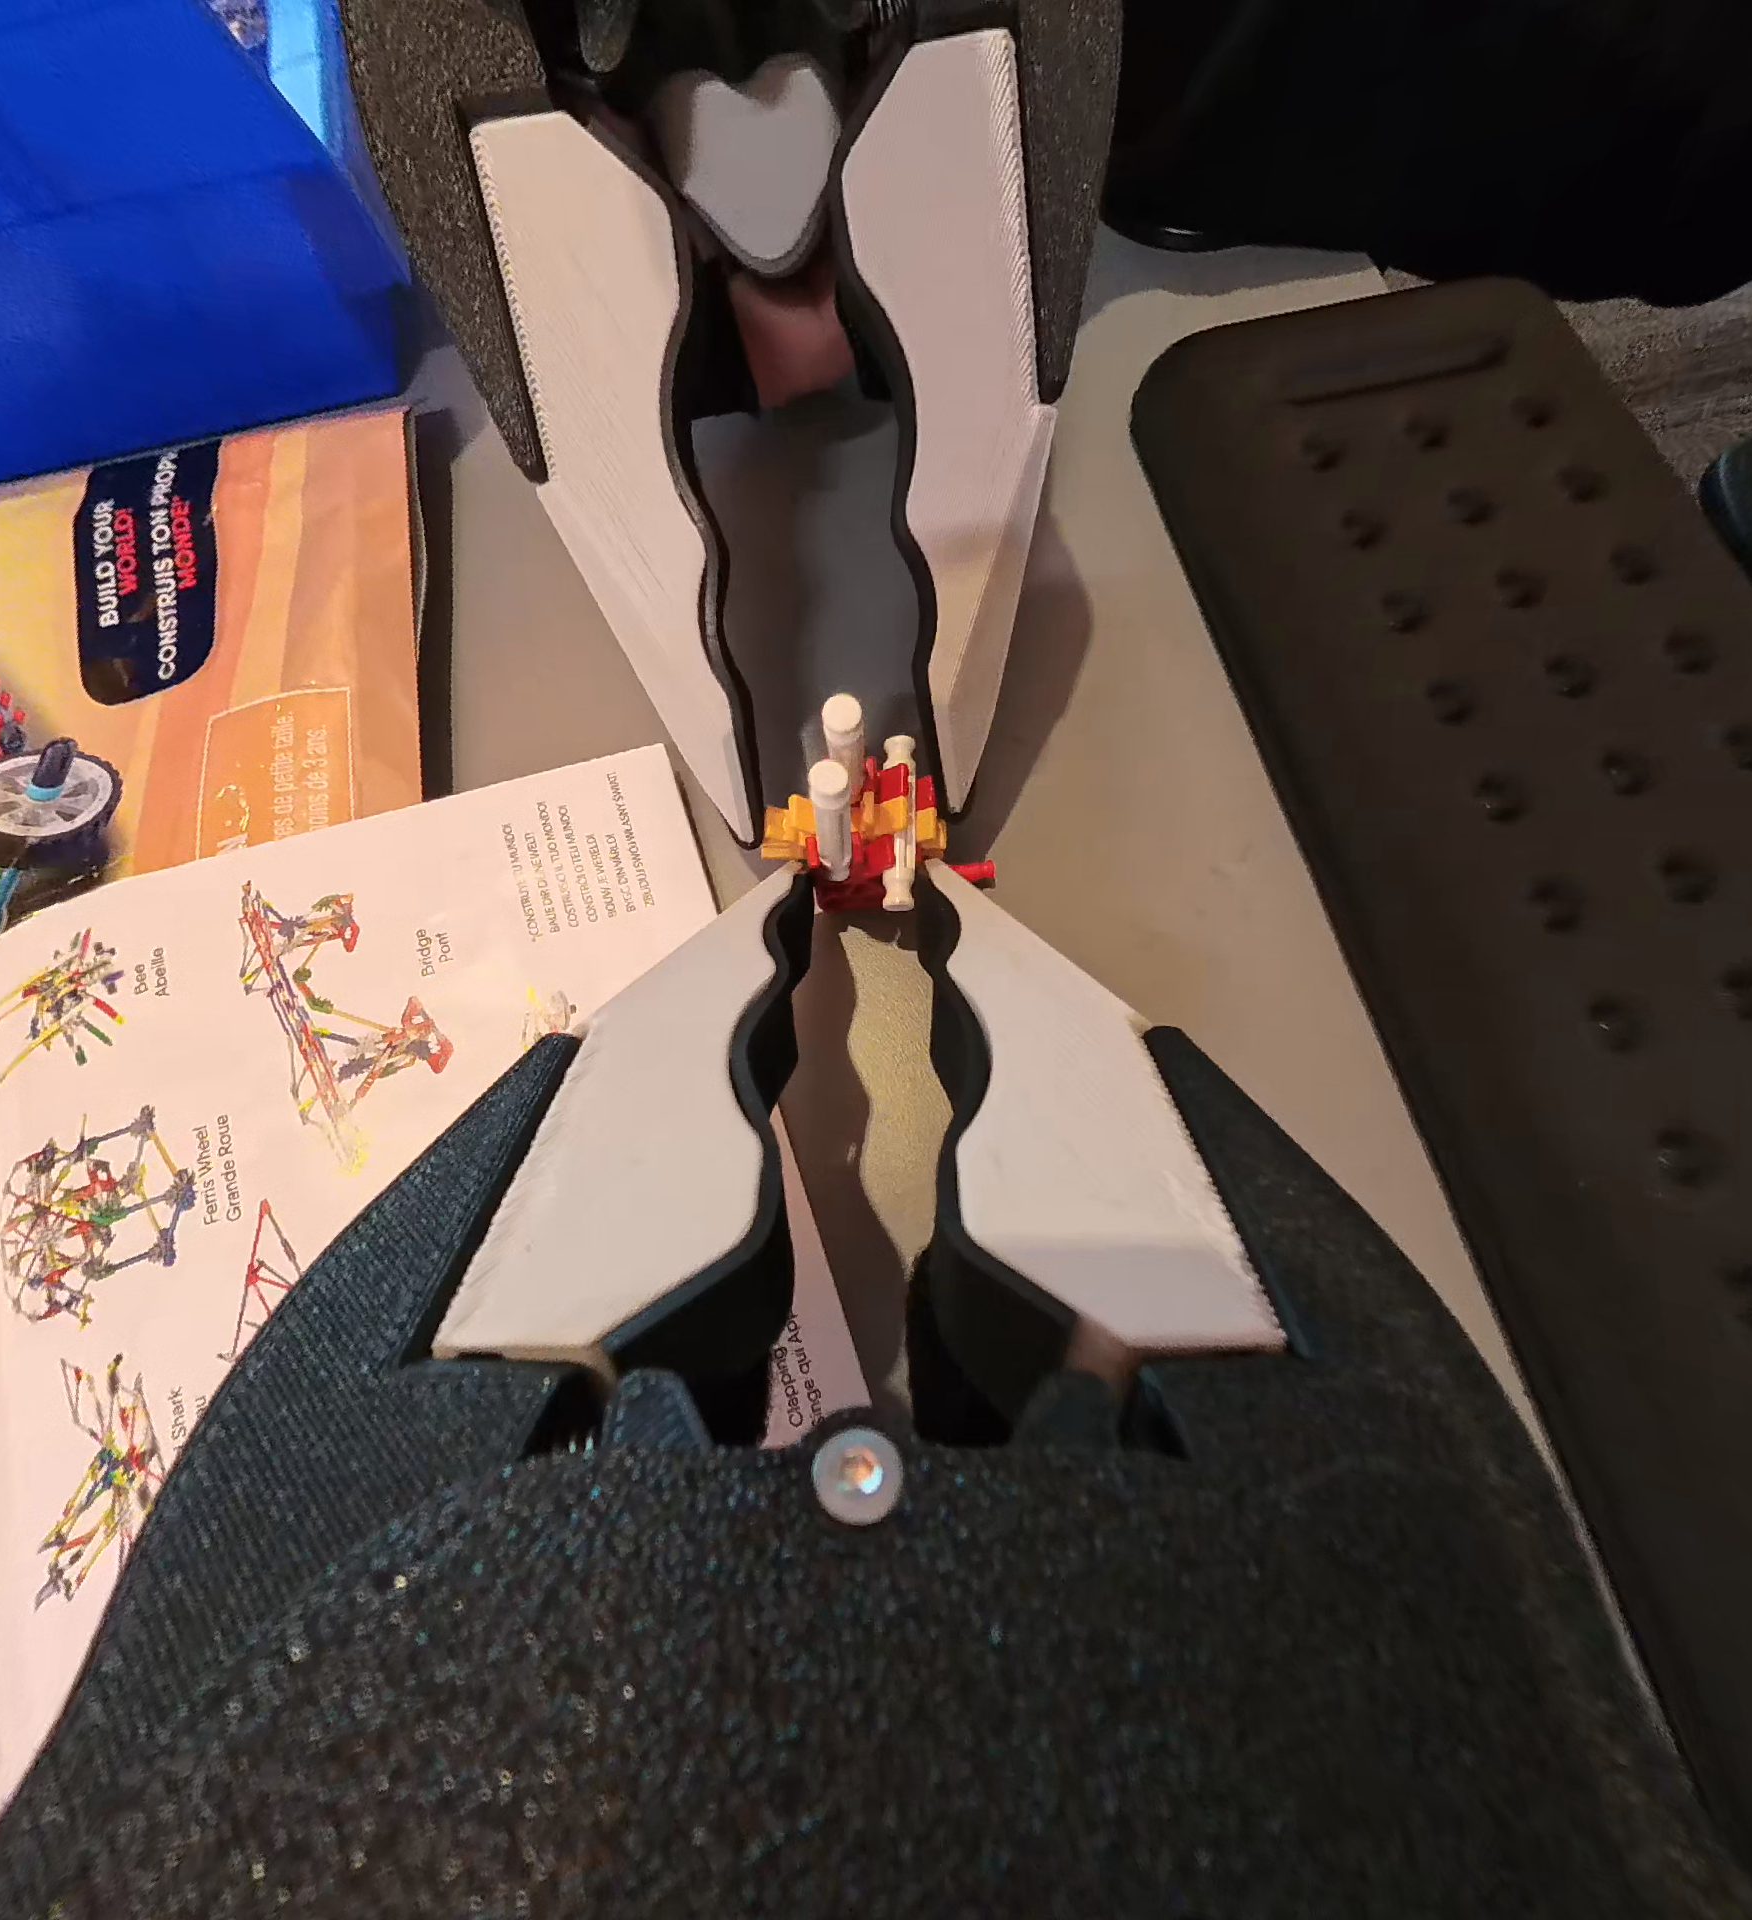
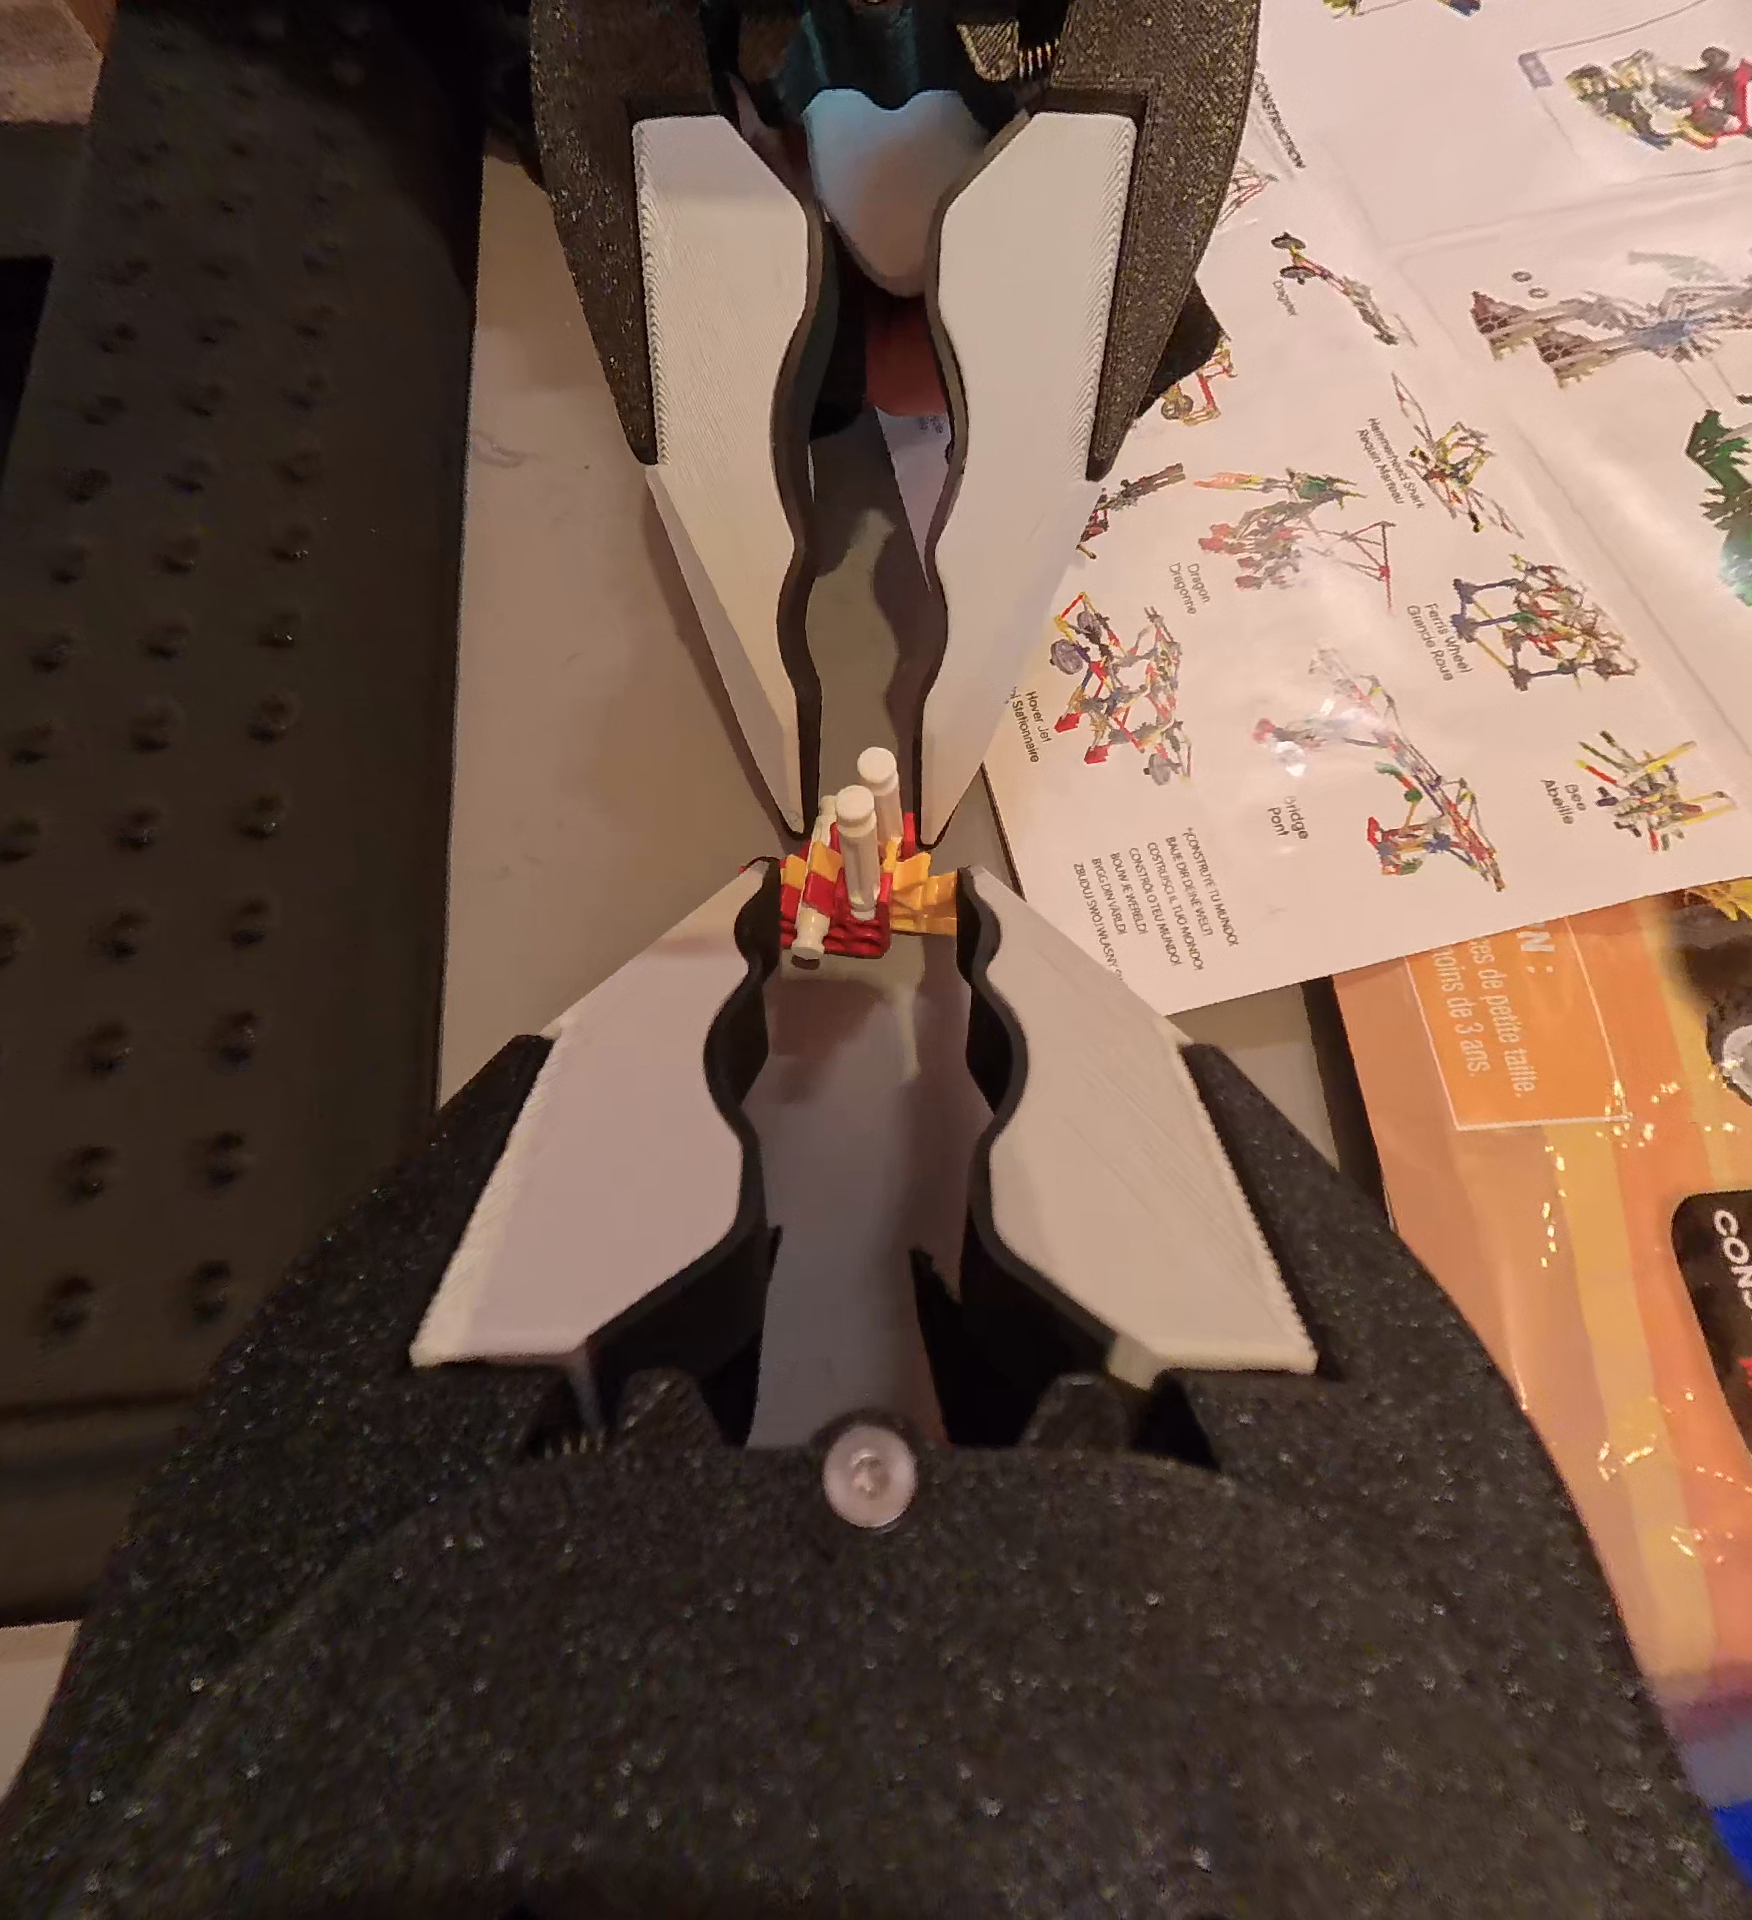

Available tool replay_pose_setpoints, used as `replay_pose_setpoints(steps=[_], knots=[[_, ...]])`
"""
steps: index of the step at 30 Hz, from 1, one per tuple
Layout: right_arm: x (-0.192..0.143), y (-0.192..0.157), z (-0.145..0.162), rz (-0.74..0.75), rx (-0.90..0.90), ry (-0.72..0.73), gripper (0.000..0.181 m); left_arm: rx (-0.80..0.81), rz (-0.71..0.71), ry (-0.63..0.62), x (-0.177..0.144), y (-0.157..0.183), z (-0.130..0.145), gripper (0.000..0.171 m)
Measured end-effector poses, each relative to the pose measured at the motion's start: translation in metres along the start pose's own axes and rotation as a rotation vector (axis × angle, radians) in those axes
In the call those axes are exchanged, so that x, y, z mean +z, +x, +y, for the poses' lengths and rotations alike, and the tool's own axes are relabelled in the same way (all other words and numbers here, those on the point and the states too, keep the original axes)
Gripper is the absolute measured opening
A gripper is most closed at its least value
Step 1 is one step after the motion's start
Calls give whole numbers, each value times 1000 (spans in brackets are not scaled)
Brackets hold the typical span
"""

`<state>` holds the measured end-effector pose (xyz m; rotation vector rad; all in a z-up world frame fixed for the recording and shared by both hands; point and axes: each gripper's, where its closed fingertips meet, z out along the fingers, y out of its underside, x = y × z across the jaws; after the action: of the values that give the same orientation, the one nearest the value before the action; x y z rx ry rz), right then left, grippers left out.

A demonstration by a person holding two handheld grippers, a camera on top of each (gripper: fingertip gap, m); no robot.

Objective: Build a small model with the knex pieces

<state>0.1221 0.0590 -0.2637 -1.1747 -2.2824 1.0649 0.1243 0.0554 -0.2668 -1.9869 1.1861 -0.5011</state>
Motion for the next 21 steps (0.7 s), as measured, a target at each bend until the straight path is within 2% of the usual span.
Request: replay_pose_setpoints(steps=[2, 5, 11, 16, 21], knots=[[1, 2, 3, 6, 6, -13, 33, 1, -10, -9, 0, -2, 0, 15], [2, 0, 3, 1, -3, -17, 33, -10, -34, -40, -2, -6, 4, 25], [2, 0, 3, 5, -11, -17, 33, 1, -14, -59, 0, 0, 5, 16], [2, 0, 3, 6, -14, -18, 33, -19, -14, -48, 2, -3, 4, 21], [3, -1, 3, 6, -20, -21, 33, -48, 25, -48, 3, 2, 3, 14]])
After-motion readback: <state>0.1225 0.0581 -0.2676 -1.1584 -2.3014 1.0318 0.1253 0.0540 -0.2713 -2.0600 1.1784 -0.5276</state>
